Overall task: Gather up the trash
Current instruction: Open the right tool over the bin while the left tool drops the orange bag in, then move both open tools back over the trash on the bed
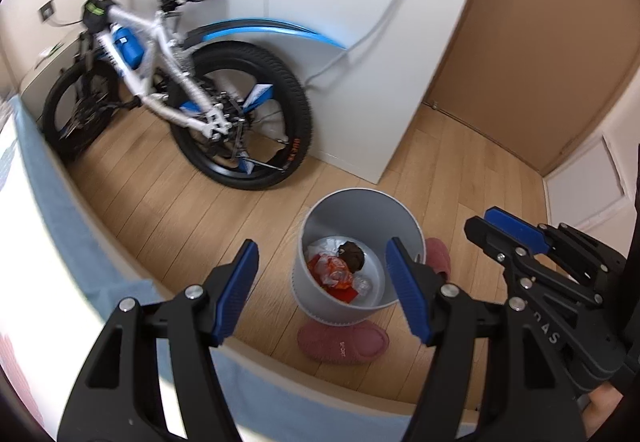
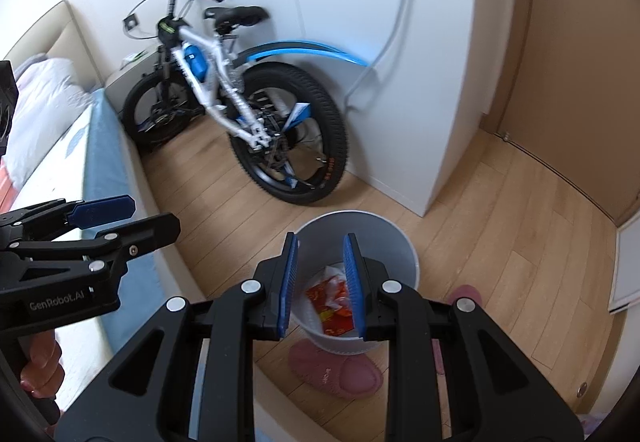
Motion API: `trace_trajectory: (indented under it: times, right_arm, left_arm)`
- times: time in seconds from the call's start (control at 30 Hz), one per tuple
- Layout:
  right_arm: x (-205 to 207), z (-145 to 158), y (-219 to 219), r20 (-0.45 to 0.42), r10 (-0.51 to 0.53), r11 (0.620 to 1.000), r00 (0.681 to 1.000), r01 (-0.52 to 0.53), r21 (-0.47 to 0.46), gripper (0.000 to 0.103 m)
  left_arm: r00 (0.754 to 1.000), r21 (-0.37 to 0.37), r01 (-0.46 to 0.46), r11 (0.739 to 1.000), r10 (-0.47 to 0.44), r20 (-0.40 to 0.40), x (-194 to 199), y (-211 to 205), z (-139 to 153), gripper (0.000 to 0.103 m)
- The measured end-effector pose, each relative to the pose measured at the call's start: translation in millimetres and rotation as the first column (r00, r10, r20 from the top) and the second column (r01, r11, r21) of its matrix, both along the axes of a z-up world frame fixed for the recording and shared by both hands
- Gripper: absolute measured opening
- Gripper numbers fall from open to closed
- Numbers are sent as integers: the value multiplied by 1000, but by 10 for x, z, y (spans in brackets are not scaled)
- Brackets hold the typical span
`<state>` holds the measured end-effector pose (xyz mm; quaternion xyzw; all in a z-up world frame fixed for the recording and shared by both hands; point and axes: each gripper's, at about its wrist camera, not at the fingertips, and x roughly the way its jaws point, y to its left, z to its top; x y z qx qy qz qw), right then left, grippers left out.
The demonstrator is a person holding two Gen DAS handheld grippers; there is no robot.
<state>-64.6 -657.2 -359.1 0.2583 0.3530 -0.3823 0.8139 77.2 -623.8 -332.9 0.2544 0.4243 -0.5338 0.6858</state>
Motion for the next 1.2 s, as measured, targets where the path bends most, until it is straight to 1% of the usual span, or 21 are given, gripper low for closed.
trace_trajectory:
  times: [0.13,0.23,0.37,0.5,0.6,0.67,0.7,0.8,0.83,0.93,1.0,1.1,1.17,1.2]
  right_arm:
    - [103,135,213,-1,45,999,999,-45,-17,23]
    - [195,265,410,0,81,996,997,-81,-32,31]
    - [361,453,731,5,162,986,987,-161,-47,31]
    - [559,646,1119,9,260,963,965,-259,-68,32]
    - [739,788,1489,16,343,936,939,-341,-82,32]
    - [847,877,1756,19,397,915,918,-393,-93,36]
    - [906,922,1906,22,427,901,904,-423,-97,36]
    - [1071,1043,2351,36,516,854,856,-511,-102,36]
    - [1134,1078,2523,39,550,832,834,-544,-103,36]
    - [1319,1155,2993,43,630,774,775,-623,-109,37]
    - [1427,1181,3334,47,684,728,728,-677,-110,37]
    - [1590,1207,3826,45,757,653,652,-750,-110,38]
    - [1660,1225,4148,49,798,602,600,-791,-110,38]
    - [1695,1233,4321,51,818,575,573,-811,-109,41]
  left_arm:
    - [998,-13,-55,998,56,17,89,295,127,66]
    - [995,-22,-98,995,99,19,165,531,222,66]
    - [984,-38,-170,985,171,45,239,962,402,66]
    - [964,-55,-256,965,259,59,316,1483,563,66]
    - [938,-67,-331,941,336,84,385,1932,683,66]
    - [915,-81,-385,919,392,95,435,2254,763,68]
    - [900,-85,-417,905,424,104,458,2440,800,69]
    - [854,-96,-497,862,506,120,515,2990,898,69]
    - [836,-99,-525,846,534,127,534,3190,931,69]
    - [773,-110,-605,788,615,153,572,3768,1022,69]
    - [731,-115,-653,749,662,165,569,4155,1075,69]
    - [660,-123,-721,682,729,181,520,4759,1129,69]
    - [614,-127,-759,639,767,186,491,5073,1155,69]
    - [592,-129,-776,617,784,189,469,5249,1165,69]
